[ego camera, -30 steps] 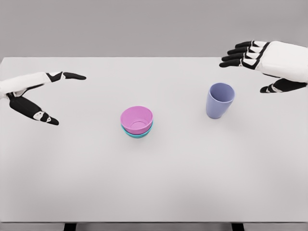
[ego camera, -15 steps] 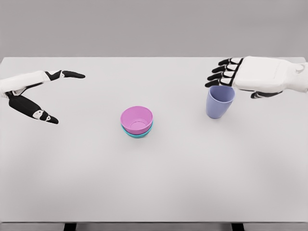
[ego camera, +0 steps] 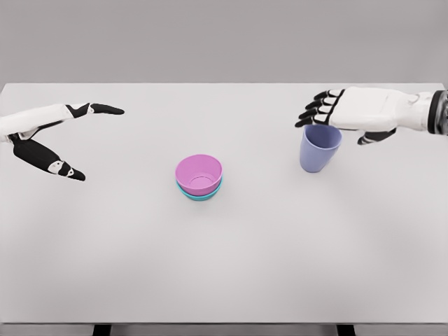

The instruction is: Stacking bowl and cup with both arms

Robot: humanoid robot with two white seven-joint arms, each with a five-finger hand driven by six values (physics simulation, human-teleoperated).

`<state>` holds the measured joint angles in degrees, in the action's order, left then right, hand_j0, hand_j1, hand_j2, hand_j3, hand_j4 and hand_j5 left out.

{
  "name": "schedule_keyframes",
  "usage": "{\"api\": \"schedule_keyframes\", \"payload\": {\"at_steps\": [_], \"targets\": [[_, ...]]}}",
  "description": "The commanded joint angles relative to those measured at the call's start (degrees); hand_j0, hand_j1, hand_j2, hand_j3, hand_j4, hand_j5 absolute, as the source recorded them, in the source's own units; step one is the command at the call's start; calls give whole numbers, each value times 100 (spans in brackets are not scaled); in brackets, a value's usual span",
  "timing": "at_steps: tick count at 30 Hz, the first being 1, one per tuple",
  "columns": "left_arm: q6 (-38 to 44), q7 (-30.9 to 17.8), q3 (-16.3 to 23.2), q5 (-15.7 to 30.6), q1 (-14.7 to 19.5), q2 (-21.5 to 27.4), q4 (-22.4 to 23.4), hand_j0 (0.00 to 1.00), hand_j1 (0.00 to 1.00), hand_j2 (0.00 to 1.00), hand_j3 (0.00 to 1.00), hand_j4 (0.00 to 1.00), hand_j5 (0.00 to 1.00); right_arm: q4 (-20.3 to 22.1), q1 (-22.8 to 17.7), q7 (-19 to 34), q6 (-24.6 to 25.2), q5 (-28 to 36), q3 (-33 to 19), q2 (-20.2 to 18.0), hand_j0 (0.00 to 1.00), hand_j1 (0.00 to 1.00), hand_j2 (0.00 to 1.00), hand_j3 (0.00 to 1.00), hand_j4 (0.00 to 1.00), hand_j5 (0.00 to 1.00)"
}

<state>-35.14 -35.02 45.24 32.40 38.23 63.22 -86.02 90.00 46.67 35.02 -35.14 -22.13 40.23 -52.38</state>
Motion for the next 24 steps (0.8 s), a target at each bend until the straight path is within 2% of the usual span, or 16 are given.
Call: {"api": "schedule_keyframes", "payload": {"at_steps": [1,8,24], "targets": [[14,2,-6,47,0,6,7,100,100,100,100,100,100,-193,9,-2,14,-55,134,114,100,100,100,100,100,100],[14,2,-6,56,0,-20,86,100,100,100,100,100,100,-492,141,-2,14,-186,459,237,100,100,100,100,100,100],[14,2,-6,47,0,-20,86,100,100,100,100,100,100,-941,334,-2,14,-301,679,562,100,100,100,100,100,100]]}}
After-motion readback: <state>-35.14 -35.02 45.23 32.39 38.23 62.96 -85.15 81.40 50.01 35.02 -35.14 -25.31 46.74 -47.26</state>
